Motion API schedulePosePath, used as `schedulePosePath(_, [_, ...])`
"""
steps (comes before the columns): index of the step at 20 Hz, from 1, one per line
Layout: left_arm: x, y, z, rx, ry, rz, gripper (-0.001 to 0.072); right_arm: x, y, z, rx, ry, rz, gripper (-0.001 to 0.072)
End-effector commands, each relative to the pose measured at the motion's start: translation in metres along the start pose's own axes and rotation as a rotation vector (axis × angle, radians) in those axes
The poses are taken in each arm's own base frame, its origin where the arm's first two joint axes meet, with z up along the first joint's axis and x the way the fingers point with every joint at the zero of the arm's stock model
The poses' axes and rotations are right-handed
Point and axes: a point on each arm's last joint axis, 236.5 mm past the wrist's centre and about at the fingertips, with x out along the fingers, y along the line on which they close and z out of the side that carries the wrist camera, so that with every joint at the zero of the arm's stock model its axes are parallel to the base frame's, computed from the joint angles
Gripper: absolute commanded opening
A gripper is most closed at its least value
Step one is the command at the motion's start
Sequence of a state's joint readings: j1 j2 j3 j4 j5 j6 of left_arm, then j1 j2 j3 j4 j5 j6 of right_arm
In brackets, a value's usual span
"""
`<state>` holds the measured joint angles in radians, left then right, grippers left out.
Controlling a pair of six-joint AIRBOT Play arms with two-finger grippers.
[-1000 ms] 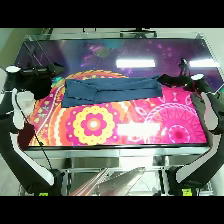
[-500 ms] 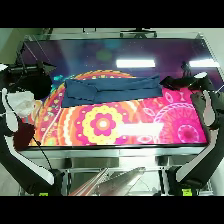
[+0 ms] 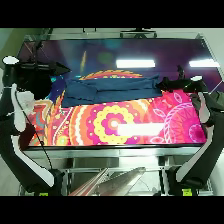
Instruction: Fold the shirts.
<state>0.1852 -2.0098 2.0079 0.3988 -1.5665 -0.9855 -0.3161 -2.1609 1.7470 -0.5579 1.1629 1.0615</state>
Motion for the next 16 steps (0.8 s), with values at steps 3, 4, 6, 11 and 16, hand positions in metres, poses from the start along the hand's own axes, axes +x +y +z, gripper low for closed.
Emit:
schedulePosePath(3, [0.085, -0.009, -0.027, 0.091, 0.174, 0.105, 0.0, -0.01, 0.051, 0.02, -0.022, -0.049, 0.181, 0.0009])
schedulePosePath(4, [0.102, 0.005, -0.036, 0.095, 0.216, 0.198, 0.0001, -0.017, 0.068, 0.02, -0.043, -0.034, 0.226, 0.0009])
schedulePosePath(6, [0.138, 0.023, -0.052, 0.097, 0.28, 0.334, 0.0002, -0.035, 0.107, 0.018, -0.102, -0.007, 0.299, 0.0009])
schedulePosePath(11, [0.227, 0.058, -0.087, 0.109, 0.314, 0.49, 0.0021, -0.074, 0.197, 0.014, -0.267, -0.03, 0.315, 0.0008])
schedulePosePath(16, [0.271, 0.061, -0.1, 0.073, 0.307, 0.462, 0.002, -0.094, 0.281, -0.018, -0.409, 0.001, 0.361, 0.0009])
